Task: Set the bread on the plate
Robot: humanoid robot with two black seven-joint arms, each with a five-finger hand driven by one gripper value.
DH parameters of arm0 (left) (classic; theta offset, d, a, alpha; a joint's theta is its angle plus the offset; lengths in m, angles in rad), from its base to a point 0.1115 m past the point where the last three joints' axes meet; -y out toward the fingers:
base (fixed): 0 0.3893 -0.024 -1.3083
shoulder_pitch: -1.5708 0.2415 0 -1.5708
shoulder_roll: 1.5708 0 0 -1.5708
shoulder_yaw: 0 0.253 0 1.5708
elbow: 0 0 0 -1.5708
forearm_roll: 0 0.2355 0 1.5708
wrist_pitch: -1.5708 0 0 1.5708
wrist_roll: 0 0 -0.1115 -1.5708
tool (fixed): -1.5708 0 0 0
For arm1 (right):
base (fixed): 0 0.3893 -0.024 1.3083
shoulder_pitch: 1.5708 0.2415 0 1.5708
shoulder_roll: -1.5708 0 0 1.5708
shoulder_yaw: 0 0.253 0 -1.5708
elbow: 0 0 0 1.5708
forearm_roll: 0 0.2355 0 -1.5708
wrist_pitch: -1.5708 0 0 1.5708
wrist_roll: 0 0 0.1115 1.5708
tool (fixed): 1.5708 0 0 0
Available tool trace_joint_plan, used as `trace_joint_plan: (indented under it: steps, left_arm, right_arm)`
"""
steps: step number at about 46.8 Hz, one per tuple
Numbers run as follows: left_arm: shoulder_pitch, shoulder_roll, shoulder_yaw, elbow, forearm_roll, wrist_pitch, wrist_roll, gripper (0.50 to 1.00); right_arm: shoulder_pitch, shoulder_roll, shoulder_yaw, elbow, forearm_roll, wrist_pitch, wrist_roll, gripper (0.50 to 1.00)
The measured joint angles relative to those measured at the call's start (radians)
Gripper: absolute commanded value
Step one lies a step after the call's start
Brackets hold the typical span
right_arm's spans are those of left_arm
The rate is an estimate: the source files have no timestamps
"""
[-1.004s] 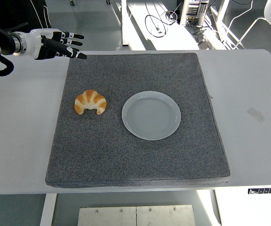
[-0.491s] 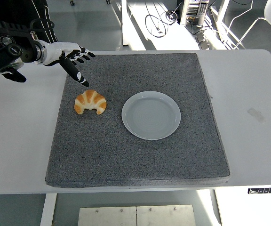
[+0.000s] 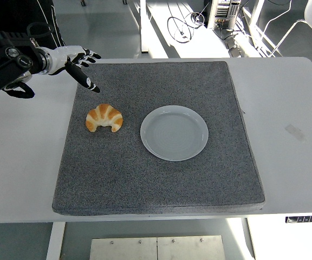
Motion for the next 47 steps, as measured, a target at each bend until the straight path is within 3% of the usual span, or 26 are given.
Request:
trace_joint_plan:
  steps: [3,7,18,25,47]
  left_arm:
    - [0.004,0.004,0.005,-0.001,0.007,-0.037,-0.133,0.983]
    - [-0.003,0.008,0.053,-0.005,0.022,-0.061,-0.197,0.981]
    - [-0.044,0.049,0.231,-0.008,0.173,-0.060,-0.239,0.978]
    - [-0.036,0.049,0.244,-0.005,0.250,-0.055,-0.257,0.978]
    - [0.027,0.008,0.258,0.003,0.241,-0.033,-0.258,0.977]
  right_arm:
    - [0.000,0.000,0.000,0.000,0.000,0.000,0.000,1.000]
    - [0.000,0.000,0.000,0.000,0.000,0.000,0.000,1.000]
    - [0.000,0.000,0.006,-0.001,0.000,-0.002,0.000,1.000]
    - [0.000,0.000,0.008,-0.001,0.000,-0.002,0.000,1.000]
    - [0.002,0.000,0.007,-0.001,0.000,-0.001,0.000,1.000]
